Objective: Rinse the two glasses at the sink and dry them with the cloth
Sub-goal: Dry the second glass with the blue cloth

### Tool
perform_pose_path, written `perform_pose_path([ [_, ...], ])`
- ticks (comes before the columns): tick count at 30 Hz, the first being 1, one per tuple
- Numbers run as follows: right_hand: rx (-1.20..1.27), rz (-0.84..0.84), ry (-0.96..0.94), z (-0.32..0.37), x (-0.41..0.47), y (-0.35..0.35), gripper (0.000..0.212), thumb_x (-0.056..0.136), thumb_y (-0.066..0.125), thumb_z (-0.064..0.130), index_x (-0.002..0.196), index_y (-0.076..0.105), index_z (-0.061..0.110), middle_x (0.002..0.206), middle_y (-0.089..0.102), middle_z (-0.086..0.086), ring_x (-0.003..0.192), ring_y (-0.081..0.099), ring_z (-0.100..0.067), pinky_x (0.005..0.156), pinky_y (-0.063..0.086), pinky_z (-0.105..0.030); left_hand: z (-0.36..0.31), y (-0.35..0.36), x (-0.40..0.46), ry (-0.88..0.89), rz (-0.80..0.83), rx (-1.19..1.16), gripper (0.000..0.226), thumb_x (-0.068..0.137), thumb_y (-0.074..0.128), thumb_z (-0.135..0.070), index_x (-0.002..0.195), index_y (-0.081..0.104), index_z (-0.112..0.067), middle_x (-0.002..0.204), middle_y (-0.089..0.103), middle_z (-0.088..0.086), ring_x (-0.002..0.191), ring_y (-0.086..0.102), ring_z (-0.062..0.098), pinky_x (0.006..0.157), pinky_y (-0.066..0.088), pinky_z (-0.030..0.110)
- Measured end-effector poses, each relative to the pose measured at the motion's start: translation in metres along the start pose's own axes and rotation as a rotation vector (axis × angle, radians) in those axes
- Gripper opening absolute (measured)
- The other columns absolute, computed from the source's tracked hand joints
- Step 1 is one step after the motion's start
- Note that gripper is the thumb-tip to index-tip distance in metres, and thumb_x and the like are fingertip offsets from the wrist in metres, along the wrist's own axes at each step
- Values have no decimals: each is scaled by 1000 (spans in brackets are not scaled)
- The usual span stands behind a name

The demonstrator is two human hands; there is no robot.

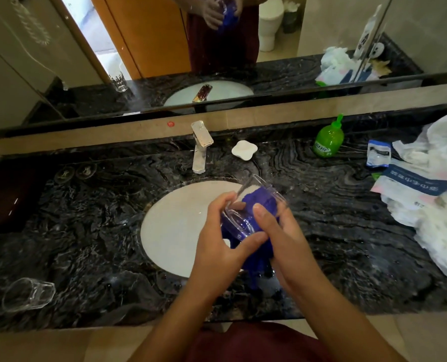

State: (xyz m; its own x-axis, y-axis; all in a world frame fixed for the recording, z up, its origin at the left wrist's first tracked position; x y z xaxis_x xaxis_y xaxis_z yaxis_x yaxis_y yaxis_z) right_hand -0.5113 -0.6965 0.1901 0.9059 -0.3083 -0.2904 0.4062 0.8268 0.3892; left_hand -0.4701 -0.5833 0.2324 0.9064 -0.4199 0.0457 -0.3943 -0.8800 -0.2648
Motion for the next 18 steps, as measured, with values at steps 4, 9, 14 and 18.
perform_pose_path([
  [4,3,54,19,2,-6,9,71,78,71,68,133,61,25,128,71,-8,121,67,-31,107,47,-55,11,-21,7,-27,-54,-181,63,73,81,-42,129,55,-29,117,72,-10,107,70,12,89,55,25],
  [9,156,-99,81,12,-3,-13,33,99,55,36,118,73,16,116,76,-12,108,73,-29,93,58,-43,26,-40,14,-155,-123,-573,69,74,79,-53,130,54,-21,105,77,4,105,72,29,89,58,40],
  [14,-123,-24,-181,71,5,-19,23,95,55,21,99,77,28,100,78,-7,92,73,-25,79,58,-37,32,-33,10,-284,-1,-886,79,66,80,-70,118,63,-14,92,68,23,74,68,40,67,58,44],
  [18,110,260,-282,107,-6,9,23,85,57,19,90,80,21,89,77,-8,82,74,-21,73,59,-31,39,-17,4,-344,59,-854,61,79,73,-63,110,61,-11,84,62,24,55,58,29,42,46,29],
])
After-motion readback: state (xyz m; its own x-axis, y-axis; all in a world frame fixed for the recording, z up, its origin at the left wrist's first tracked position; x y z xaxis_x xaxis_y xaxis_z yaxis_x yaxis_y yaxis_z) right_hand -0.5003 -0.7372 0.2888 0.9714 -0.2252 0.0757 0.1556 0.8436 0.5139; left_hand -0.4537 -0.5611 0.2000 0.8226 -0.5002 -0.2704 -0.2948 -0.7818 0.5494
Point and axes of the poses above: each hand's wrist, its own x-axis towards the middle knuckle, its own y-axis out of the palm, z = x × y, the point moved 10 cm from there along x, towards the middle knuckle
